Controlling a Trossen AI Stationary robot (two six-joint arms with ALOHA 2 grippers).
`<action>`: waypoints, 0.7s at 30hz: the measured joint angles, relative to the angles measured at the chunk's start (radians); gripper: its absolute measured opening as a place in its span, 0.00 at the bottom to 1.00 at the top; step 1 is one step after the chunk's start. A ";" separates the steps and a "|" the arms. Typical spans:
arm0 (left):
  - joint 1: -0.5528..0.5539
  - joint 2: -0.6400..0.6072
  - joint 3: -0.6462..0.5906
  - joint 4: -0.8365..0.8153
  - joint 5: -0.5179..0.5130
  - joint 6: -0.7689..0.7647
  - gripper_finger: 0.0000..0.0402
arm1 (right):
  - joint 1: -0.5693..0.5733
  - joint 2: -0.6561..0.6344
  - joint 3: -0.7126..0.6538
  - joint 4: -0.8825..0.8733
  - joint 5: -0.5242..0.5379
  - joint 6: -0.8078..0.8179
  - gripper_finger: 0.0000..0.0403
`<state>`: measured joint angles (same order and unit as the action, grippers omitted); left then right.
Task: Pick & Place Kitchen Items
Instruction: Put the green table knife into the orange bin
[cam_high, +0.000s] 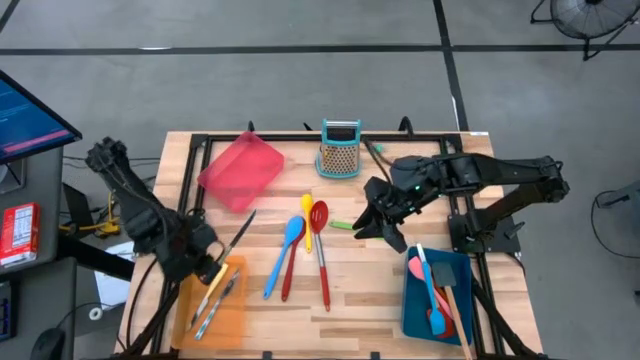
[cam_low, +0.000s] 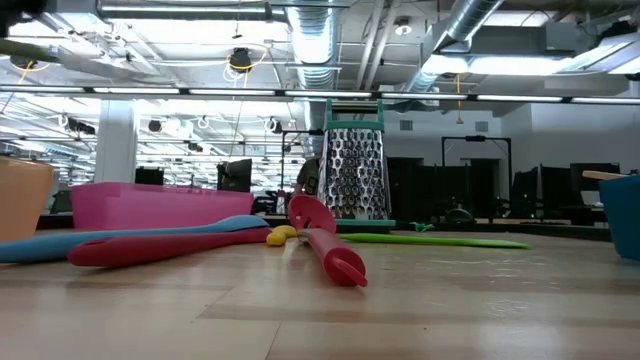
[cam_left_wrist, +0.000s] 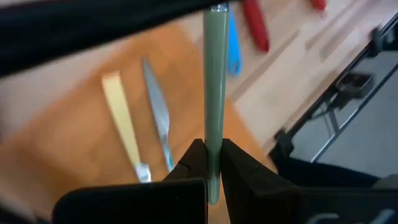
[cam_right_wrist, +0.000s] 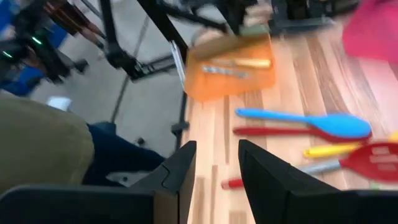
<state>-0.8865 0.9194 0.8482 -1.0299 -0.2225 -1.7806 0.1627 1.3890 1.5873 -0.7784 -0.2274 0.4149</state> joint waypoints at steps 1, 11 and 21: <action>-0.034 0.010 0.000 -0.001 0.000 -0.042 0.00 | 0.000 0.005 -0.001 -0.010 0.000 0.000 0.29; -0.302 0.197 0.000 0.005 0.001 -0.375 0.00 | 0.000 0.025 0.001 -0.022 -0.004 -0.023 0.29; -0.398 0.404 0.000 0.111 0.008 -0.426 0.00 | -0.014 0.025 0.001 -0.026 -0.007 -0.024 0.29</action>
<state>-1.2843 1.3237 0.8482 -0.9186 -0.2150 -2.2066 0.1490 1.4139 1.5879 -0.8040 -0.2340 0.3908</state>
